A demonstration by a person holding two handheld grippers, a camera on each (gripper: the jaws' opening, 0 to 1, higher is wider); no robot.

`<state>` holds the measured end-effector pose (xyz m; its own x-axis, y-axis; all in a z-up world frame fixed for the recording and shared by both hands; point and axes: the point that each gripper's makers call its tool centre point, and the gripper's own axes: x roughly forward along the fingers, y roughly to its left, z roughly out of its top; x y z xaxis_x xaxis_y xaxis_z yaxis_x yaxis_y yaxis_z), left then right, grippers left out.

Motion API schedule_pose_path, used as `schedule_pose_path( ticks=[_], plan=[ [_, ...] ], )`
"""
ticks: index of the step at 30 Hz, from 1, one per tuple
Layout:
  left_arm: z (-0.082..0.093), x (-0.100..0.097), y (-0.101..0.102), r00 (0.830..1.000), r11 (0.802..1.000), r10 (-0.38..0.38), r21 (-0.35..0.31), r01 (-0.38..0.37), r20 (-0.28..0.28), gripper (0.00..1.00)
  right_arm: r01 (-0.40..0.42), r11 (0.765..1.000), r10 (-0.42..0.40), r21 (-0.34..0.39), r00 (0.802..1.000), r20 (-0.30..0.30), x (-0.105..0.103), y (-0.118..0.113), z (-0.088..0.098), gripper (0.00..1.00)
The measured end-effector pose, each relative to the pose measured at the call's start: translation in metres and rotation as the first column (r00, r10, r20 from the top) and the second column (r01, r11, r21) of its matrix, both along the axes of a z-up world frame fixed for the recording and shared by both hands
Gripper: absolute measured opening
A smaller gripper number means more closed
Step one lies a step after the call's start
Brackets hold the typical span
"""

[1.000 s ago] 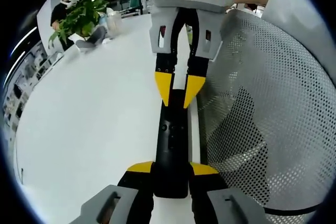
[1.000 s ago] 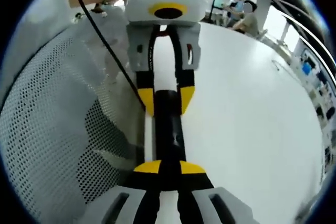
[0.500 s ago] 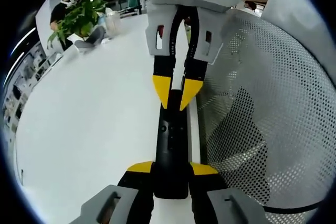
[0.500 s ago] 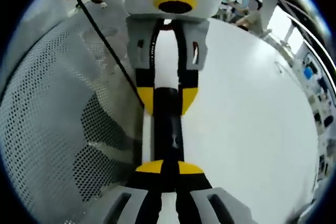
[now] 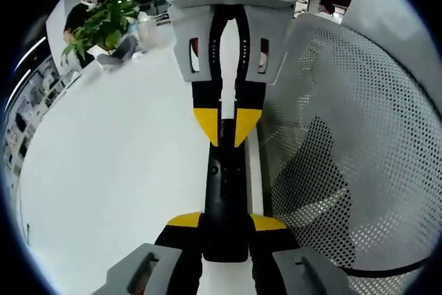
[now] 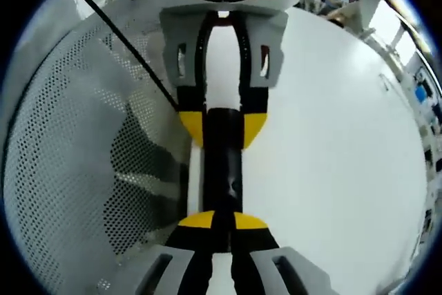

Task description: Press the specified remote control buttons in sequence, fully releasing each button before pressing the next.

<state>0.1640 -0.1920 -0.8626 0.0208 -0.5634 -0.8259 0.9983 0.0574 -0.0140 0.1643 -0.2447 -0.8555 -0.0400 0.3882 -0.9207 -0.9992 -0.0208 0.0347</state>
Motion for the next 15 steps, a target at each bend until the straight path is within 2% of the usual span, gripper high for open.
schedule_pose_path(
  ticks=[2,3,4,8,12,15],
  plan=[
    [0.0,-0.0001,0.0,1.0,1.0,0.003,-0.001,-0.003,0.0,0.25,-0.003,0.998,0.002,0.057,1.0,0.019,0.0001,-0.0005,0.001,0.05],
    [0.0001,0.0,0.0,1.0,1.0,0.004,-0.003,-0.004,0.0,0.25,0.003,0.993,-0.007,0.114,0.999,0.038,-0.0001,-0.0004,0.0024,0.05],
    [0.0,0.0,0.0001,1.0,1.0,0.005,-0.004,-0.005,0.0,0.25,0.052,0.985,-0.058,0.167,0.998,0.031,0.0003,-0.0007,0.0031,0.04],
    [0.0003,-0.0004,0.0001,1.0,1.0,0.007,-0.009,-0.007,0.002,0.25,0.081,0.958,-0.091,0.276,0.995,0.027,-0.0006,-0.0014,0.0048,0.05],
    [0.0003,-0.0005,0.0,1.0,1.0,0.005,-0.008,-0.005,0.001,0.25,0.096,0.953,-0.106,0.289,0.994,0.019,-0.0003,-0.0005,0.0051,0.04],
    [0.0,-0.0005,-0.0001,1.0,1.0,0.004,-0.006,-0.004,0.001,0.25,0.069,0.958,-0.084,0.278,0.996,0.042,-0.0012,0.0009,0.0046,0.05]
  ],
)
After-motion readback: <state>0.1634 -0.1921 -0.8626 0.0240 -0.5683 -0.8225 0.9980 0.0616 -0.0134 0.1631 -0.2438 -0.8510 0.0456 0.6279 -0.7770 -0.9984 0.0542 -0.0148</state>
